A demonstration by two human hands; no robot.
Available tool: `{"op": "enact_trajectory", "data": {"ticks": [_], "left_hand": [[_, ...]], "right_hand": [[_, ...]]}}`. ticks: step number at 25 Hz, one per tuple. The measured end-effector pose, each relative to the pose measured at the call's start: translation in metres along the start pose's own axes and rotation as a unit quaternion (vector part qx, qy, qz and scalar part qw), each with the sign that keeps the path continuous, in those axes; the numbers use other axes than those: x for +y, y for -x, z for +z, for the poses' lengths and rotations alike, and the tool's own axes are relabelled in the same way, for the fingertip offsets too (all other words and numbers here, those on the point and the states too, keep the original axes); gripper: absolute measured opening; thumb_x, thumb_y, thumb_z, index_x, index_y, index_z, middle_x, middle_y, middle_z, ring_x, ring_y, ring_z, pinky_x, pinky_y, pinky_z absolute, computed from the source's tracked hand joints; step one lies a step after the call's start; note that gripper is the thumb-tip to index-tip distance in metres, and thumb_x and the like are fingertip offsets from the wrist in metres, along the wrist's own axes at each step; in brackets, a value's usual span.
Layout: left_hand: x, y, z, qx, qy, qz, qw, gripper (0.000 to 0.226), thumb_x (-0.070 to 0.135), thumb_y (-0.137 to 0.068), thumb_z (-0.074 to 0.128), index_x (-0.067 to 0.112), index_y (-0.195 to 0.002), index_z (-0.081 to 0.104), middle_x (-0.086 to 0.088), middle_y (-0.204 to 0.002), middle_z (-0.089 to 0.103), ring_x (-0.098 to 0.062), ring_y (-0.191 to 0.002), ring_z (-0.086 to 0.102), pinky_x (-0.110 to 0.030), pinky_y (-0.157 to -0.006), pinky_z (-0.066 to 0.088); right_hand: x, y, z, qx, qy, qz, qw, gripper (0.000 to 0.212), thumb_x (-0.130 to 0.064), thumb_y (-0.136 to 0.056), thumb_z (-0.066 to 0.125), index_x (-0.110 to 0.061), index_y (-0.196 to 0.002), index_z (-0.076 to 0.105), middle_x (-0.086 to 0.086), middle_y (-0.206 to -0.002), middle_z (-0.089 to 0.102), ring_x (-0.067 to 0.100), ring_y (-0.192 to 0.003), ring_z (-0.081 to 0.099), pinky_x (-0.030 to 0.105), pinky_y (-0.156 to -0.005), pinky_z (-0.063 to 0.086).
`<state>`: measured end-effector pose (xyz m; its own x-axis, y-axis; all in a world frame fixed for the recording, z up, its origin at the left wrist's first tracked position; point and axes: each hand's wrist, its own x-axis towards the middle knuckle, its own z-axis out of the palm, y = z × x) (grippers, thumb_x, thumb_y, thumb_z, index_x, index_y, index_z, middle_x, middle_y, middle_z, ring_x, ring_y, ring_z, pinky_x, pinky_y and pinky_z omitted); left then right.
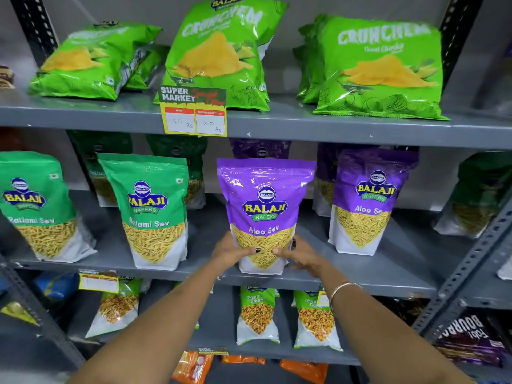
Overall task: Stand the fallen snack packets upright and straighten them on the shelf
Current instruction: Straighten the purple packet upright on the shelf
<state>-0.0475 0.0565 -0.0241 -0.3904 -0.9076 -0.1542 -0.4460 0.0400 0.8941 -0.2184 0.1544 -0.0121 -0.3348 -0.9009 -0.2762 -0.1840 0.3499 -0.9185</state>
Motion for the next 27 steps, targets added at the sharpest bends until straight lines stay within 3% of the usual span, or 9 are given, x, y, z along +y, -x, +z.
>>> {"op": "enact_trajectory", "data": {"ticks": [5, 8, 10, 13, 16, 19, 21, 23, 27], "left_hand": [[0.001, 0.008, 0.003, 0.006, -0.029, -0.011, 0.999, 0.077, 0.031, -0.068, 0.080, 0.008, -0.131, 0.043, -0.009, -0.137, 0.055, -0.026, -0.126, 0.052, -0.039, -0.106, 0.042], [0.002, 0.015, 0.004, 0.005, -0.019, 0.000, 1.000, 0.091, 0.033, -0.068, 0.080, 0.007, -0.139, 0.030, -0.012, -0.146, 0.041, -0.029, -0.135, 0.040, -0.041, -0.109, 0.038], [0.000, 0.024, 0.004, 0.108, -0.102, 0.073, 0.986, 0.104, 0.044, -0.068, 0.076, 0.007, -0.147, 0.020, -0.014, -0.153, 0.027, -0.031, -0.142, 0.028, -0.045, -0.113, 0.031], [-0.005, 0.038, 0.012, 0.313, -0.296, 0.272, 0.860, 0.089, 0.061, -0.075, 0.054, 0.002, -0.139, 0.036, -0.020, -0.146, 0.039, -0.034, -0.138, 0.032, -0.048, -0.108, 0.031], [0.008, 0.043, 0.051, 0.281, -0.370, 0.466, 0.753, 0.071, 0.062, -0.082, 0.039, 0.010, -0.130, 0.039, -0.012, -0.141, 0.038, -0.024, -0.142, 0.018, -0.041, -0.111, 0.019], [0.042, 0.033, 0.112, 0.145, -0.394, 0.448, 0.789, 0.083, 0.056, -0.066, 0.066, 0.014, -0.133, 0.039, -0.008, -0.144, 0.047, -0.022, -0.140, 0.033, -0.038, -0.107, 0.033], [0.067, 0.015, 0.158, 0.110, -0.309, 0.361, 0.873, 0.090, 0.047, -0.073, 0.069, 0.012, -0.144, 0.028, -0.008, -0.153, 0.035, -0.022, -0.141, 0.035, -0.033, -0.111, 0.033], [0.093, -0.007, 0.197, 0.049, -0.115, 0.208, 0.970, 0.093, 0.029, -0.079, 0.071, 0.004, -0.149, 0.014, -0.010, -0.158, 0.019, -0.022, -0.146, 0.022, -0.030, -0.116, 0.020], [0.119, -0.047, 0.241, -0.001, 0.087, 0.045, 0.995, 0.070, 0.003, -0.074, 0.075, -0.001, -0.134, 0.039, -0.022, -0.144, 0.045, -0.027, -0.127, 0.049, -0.037, -0.106, 0.038]], "right_hand": [[0.004, 0.003, 0.004, -0.007, -0.012, -0.007, 1.000, 0.050, -0.020, -0.084, 0.068, -0.014, -0.127, 0.044, -0.003, -0.116, 0.055, 0.011, -0.096, 0.054, 0.025, -0.061, 0.047], [0.009, 0.001, 0.001, 0.033, -0.001, -0.006, 0.999, 0.076, -0.023, -0.080, 0.072, -0.006, -0.142, 0.032, 0.009, -0.145, 0.045, 0.023, -0.126, 0.048, 0.039, -0.090, 0.050], [0.012, 0.001, -0.008, 0.085, 0.017, -0.007, 0.996, 0.089, -0.027, -0.078, 0.074, -0.003, -0.146, 0.022, 0.013, -0.151, 0.035, 0.028, -0.138, 0.038, 0.040, -0.106, 0.039], [0.019, 0.000, -0.040, 0.239, 0.059, -0.023, 0.969, 0.074, -0.025, -0.078, 0.074, 0.004, -0.135, 0.037, 0.021, -0.137, 0.050, 0.033, -0.127, 0.049, 0.037, -0.101, 0.040], [0.030, 0.004, -0.089, 0.369, 0.048, -0.025, 0.928, 0.062, -0.021, -0.076, 0.075, 0.005, -0.124, 0.045, 0.026, -0.125, 0.054, 0.039, -0.118, 0.051, 0.041, -0.097, 0.042], [0.043, 0.001, -0.144, 0.421, 0.072, -0.017, 0.904, 0.070, -0.020, -0.070, 0.079, 0.004, -0.125, 0.043, 0.027, -0.127, 0.049, 0.040, -0.123, 0.042, 0.043, -0.102, 0.035], [0.054, -0.013, -0.184, 0.401, 0.071, -0.008, 0.913, 0.078, -0.021, -0.063, 0.084, 0.003, -0.125, 0.043, 0.023, -0.123, 0.049, 0.034, -0.121, 0.044, 0.043, -0.102, 0.036], [0.064, -0.028, -0.216, 0.309, 0.030, 0.003, 0.950, 0.069, -0.021, -0.061, 0.087, -0.006, -0.116, 0.049, 0.015, -0.111, 0.047, 0.018, -0.109, 0.046, 0.036, -0.091, 0.047], [0.088, -0.050, -0.245, 0.100, -0.098, -0.021, 0.990, 0.065, 0.014, -0.069, 0.074, 0.010, -0.124, 0.041, 0.017, -0.113, 0.064, 0.008, -0.080, 0.070, 0.020, -0.068, 0.058]]}}
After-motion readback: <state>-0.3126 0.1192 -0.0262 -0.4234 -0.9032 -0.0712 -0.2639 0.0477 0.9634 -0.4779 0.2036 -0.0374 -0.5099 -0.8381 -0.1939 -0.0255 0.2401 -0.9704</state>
